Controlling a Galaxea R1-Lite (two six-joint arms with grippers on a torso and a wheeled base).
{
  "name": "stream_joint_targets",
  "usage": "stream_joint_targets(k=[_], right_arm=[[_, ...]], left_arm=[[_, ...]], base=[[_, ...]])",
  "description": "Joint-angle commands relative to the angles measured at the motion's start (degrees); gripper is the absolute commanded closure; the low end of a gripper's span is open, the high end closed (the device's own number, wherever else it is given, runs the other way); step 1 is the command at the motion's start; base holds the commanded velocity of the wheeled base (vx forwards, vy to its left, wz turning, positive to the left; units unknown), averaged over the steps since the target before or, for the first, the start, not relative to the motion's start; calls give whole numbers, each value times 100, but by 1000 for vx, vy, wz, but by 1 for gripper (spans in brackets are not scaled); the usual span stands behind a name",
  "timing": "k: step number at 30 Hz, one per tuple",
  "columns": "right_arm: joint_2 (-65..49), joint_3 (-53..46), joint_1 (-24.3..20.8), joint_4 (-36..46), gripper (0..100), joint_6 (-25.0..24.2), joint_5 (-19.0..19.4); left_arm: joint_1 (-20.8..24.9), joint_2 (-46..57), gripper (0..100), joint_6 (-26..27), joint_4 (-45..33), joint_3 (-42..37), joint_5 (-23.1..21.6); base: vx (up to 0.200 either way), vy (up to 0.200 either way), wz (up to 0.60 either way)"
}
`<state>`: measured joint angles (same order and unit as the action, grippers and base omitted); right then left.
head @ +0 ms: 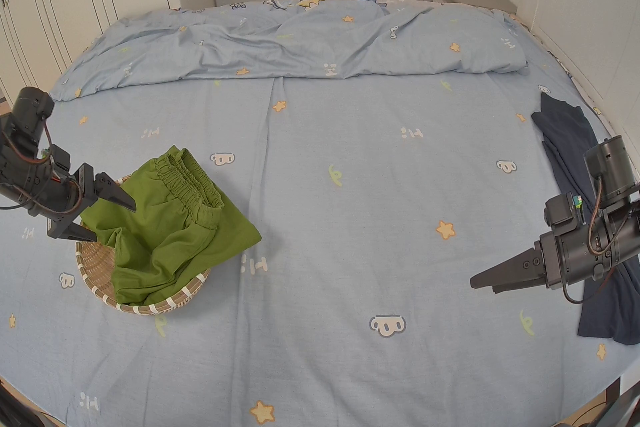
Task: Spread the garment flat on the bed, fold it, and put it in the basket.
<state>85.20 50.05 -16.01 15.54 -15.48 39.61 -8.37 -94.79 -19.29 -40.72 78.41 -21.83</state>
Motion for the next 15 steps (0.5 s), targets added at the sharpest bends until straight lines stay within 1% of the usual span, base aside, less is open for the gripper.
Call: stream_joint_targets(k=[1, 2, 3, 4, 5, 6, 7, 8, 9, 10, 12, 13, 14, 15], right_arm=[[-1331, -998, 133, -693, 0, 1030, -1289], [-1480, -1138, 150, -816, 0, 1065, -1377], [-1832, -1543, 150, -1132, 0, 1100, -1473], [-1832, -1543, 150, -1132, 0, 1100, -1473], [-2315, -2184, 159, -1466, 0, 1126, -1517], [-2640, -2518, 177, -1633, 0, 1144, -1535], [-2737, -2606, 177, -1677, 0, 1144, -1544], [-3317, -3054, 168, -1844, 0, 1109, -1596], [-3686, -3274, 168, -1879, 0, 1100, -1649], [-3897, -3379, 177, -1862, 0, 1100, -1693], [-4424, -3617, 282, -1765, 0, 1100, -1913], [-4424, -3617, 282, -1765, 0, 1100, -1913], [-4706, -3687, 388, -1616, 0, 1091, -2027], [-4969, -3713, 449, -1449, 0, 1082, -2027]], left_arm=[[600, 2325, 0, -225, 336, -1320, 680], [644, 2518, 0, -251, 442, -1522, 795], [776, 3081, 0, -339, 732, -2005, 1076], [776, 3081, 0, -339, 732, -2005, 1076], [1048, 3872, 0, -480, 1031, -2594, 1445], [1251, 4303, 0, -559, 1145, -2858, 1603], [1303, 4426, 0, -585, 1162, -2928, 1647], [1532, 5032, 0, -735, 1171, -3262, 1814], [1611, 5375, 0, -822, 1171, -3455, 1902], [1637, 5595, 0, -866, 1171, -3596, 1955], [1576, 6131, 0, -910, 1180, -3991, 2051], [1576, 6131, 0, -910, 1180, -3991, 2051], [1462, 6482, 0, -963, 1215, -4264, 2087], [1321, 6799, 0, -1042, 1224, -4457, 2104]], base=[[0, 0, 0], [0, 0, 0], [0, 0, 0], [0, 0, 0], [0, 0, 0], [0, 0, 0], [0, 0, 0], [0, 0, 0], [0, 0, 0], [0, 0, 0], [0, 0, 0], [0, 0, 0], [0, 0, 0], [0, 0, 0]])
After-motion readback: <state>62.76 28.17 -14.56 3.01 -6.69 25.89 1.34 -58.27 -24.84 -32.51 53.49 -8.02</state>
